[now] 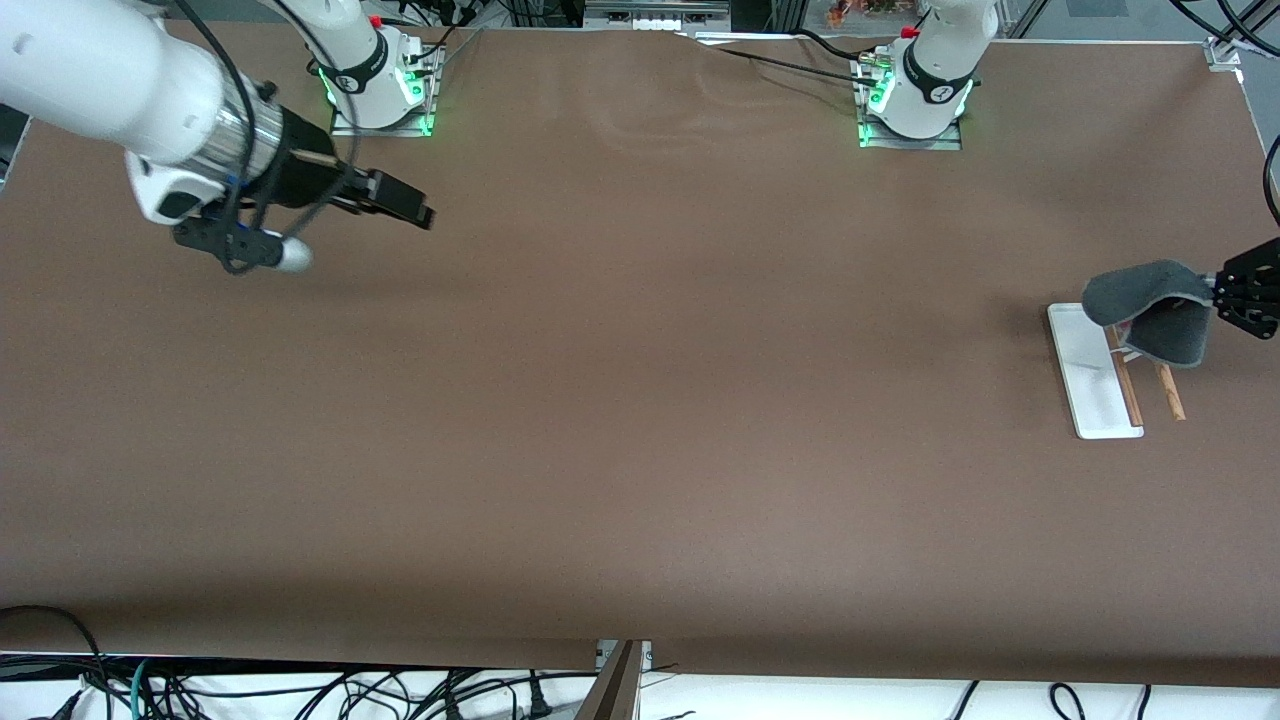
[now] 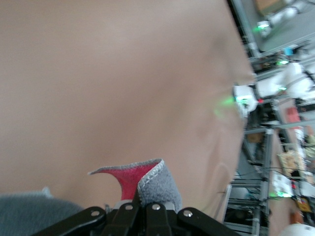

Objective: Pass towel and hang on rack

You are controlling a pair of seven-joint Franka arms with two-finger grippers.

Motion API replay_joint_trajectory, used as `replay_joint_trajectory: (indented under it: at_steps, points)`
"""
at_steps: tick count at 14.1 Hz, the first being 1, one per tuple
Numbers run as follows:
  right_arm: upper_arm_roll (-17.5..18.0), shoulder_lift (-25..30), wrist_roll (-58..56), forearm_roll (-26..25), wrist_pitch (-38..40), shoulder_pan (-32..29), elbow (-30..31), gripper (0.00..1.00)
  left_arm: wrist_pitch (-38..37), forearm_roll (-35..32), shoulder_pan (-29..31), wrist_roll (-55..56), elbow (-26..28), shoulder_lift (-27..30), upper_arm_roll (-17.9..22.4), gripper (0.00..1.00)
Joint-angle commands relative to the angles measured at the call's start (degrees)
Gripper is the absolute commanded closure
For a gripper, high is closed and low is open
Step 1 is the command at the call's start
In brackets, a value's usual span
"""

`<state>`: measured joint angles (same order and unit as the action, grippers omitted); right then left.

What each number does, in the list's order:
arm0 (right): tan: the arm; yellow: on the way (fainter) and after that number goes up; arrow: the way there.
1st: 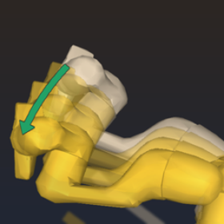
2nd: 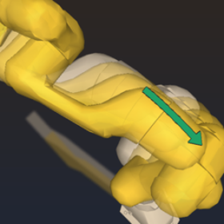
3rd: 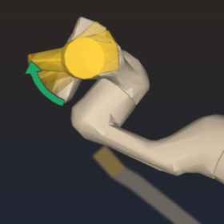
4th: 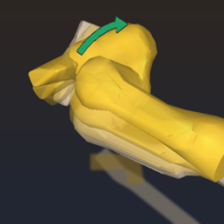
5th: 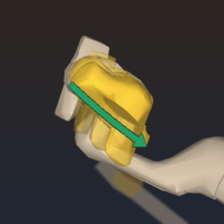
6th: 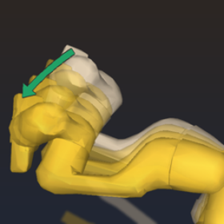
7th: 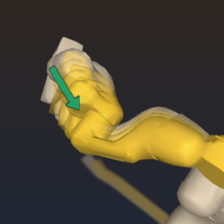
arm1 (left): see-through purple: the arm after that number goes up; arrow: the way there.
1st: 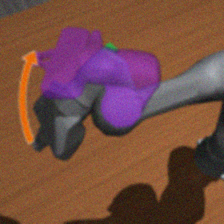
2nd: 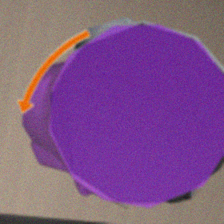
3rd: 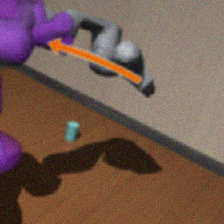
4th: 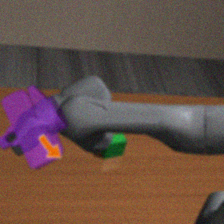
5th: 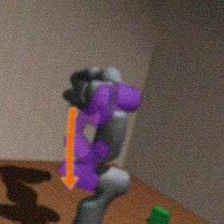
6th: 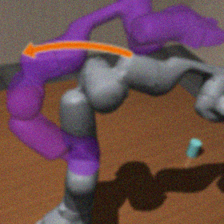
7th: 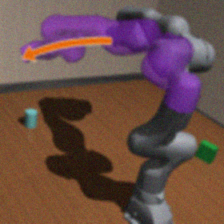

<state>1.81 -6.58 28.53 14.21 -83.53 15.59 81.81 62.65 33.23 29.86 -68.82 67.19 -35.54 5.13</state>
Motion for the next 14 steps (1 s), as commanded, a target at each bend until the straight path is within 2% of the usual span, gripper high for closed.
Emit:
replay_joint_trajectory:
  at_steps: [1, 4, 6, 9, 12, 14]
  points:
    - [0.83, 5.34, -14.60, -9.69, 2.05, -2.67, 4.41, 0.00, 3.34, -3.95, 1.34, -2.01, -2.85, -2.96, -0.65, 1.00]
    - [0.74, 6.92, -25.95, -16.57, 2.41, -6.27, 6.07, 0.00, 8.10, -4.84, 1.43, -3.34, -2.77, -3.93, -0.56, 1.00]
    - [0.13, 8.41, -29.58, -17.02, 2.06, -8.82, 8.53, 0.00, 8.10, -7.99, 1.51, -3.26, -2.68, -3.93, -0.56, 1.00]
    - [-1.90, 9.91, -29.76, -17.02, -0.13, -9.00, 12.57, 0.00, 8.19, -11.33, 0.11, -2.82, -2.59, -5.06, -0.56, 1.00]
    - [-1.46, 9.30, -29.76, -17.11, -1.11, -10.66, 12.85, 0.00, 9.49, -13.10, -0.07, -2.64, -2.59, -7.96, -0.74, 1.00]
    - [0.63, 9.12, -29.85, -17.20, -0.94, -13.56, 12.85, 0.00, 10.21, -13.02, -0.07, -2.73, -1.28, -7.88, -0.74, 1.00]
